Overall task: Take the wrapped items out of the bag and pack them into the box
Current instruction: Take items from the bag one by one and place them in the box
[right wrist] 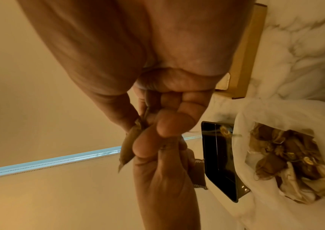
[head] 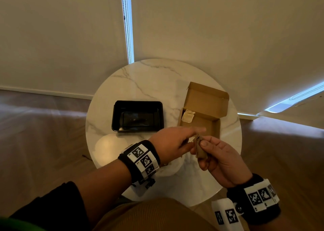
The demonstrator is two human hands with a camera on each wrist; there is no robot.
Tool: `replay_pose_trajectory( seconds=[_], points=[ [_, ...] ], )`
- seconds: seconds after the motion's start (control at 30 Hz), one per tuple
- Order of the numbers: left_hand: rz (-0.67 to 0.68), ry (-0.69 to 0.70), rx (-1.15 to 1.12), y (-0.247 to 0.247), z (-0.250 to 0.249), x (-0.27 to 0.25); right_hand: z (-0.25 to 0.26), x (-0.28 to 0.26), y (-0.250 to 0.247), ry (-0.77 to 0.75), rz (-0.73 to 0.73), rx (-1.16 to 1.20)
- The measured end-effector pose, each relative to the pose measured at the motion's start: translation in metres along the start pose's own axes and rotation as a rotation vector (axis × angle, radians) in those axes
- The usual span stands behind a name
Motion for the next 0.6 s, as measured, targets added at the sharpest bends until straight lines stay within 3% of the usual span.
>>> replay_pose_trajectory(
  seconds=[0.1,0.23,0.43,0.53,0.6],
  points=[
    [0.011,0.051,-0.035,0.001,0.0,0.0,0.003,-0.003,0.003,-0.002,0.018,0.02],
    [0.038,-0.032,-0.027,0.012,0.008,-0.005,0.006,-0.005,0.004,0.003,0.013,0.173],
    [0.109,-0.051,-0.019,0.026,0.012,-0.011,0.011,0.002,0.003,-0.05,-0.163,0.255],
    [0.216,-0.084,0.03,0.034,0.013,-0.015,0.009,0.011,-0.005,-0.105,-0.304,0.172],
    [0.255,-0.092,0.054,0.038,0.009,-0.017,0.006,0.016,-0.015,-0.166,-0.416,-0.077]
  ],
)
Point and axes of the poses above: each hand's wrist, its own x-axis towards the middle knuckle, its own y-axis out of the palm, z = x × y, the point moved 4 cm from there along x, towards the middle knuckle, and after that the axes turned 8 degrees about -y, right-handed, at the moved point
